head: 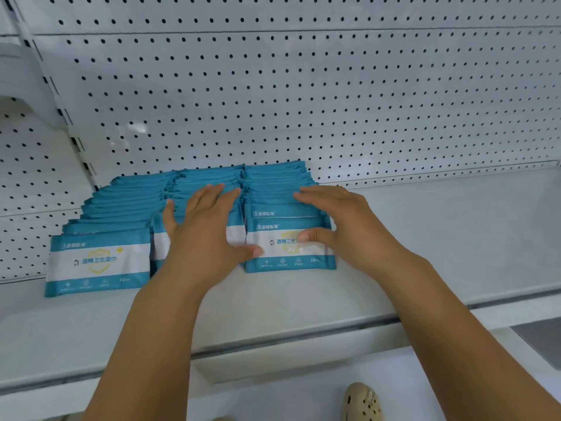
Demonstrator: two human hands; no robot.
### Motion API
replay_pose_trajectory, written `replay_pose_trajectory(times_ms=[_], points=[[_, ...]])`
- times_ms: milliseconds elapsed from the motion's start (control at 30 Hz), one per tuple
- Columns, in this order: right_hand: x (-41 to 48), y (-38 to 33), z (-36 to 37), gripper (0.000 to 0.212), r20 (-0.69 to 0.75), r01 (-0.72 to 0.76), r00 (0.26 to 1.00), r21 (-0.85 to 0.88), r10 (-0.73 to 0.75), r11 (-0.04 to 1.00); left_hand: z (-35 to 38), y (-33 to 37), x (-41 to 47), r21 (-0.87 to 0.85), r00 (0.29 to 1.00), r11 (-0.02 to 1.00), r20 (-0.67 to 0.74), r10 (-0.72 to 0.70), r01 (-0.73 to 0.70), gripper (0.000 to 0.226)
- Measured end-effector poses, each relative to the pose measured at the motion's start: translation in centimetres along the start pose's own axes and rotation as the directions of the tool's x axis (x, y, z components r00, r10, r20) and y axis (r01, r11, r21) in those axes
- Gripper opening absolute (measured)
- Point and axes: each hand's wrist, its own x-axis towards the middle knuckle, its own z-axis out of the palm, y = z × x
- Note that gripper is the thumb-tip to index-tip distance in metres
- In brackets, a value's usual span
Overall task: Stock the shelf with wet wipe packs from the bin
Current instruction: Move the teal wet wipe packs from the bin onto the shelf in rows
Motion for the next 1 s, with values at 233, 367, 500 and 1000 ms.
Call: replay_pose_trajectory(times_ms=[233, 367, 500, 1000], points=[[-3.8, 2.3, -5.7, 0.077, -0.032, -0.112, 0.993, -0.091, 0.110, 0.990, 2.0, 6.6, 0.5, -0.105, 0.960, 0.959, -0.127, 0.248, -0.262, 0.093], [-6.3, 3.9, -10.0, 0.075, -0.065, -0.201, 0.979, -0.134, 0.193, 0.970, 3.3, 11.4, 0.5, -0.217, 0.930, 0.905, -0.101, 0.352, -0.366, 0.090], [-10.2, 5.9, -15.2, 0.080, -0.087, -0.283, 0.959, -0.288, 0.270, 0.915, 4.4, 16.5, -0.5, -0.320, 0.896, 0.844, -0.043, 0.441, -0.431, 0.087], [-30.6, 11.9, -30.9, 0.072, -0.231, -0.660, 0.734, -0.465, 0.639, 0.590, 11.6, 37.8, -9.2, -0.591, 0.677, 0.558, 0.027, 0.735, -0.582, 0.075]])
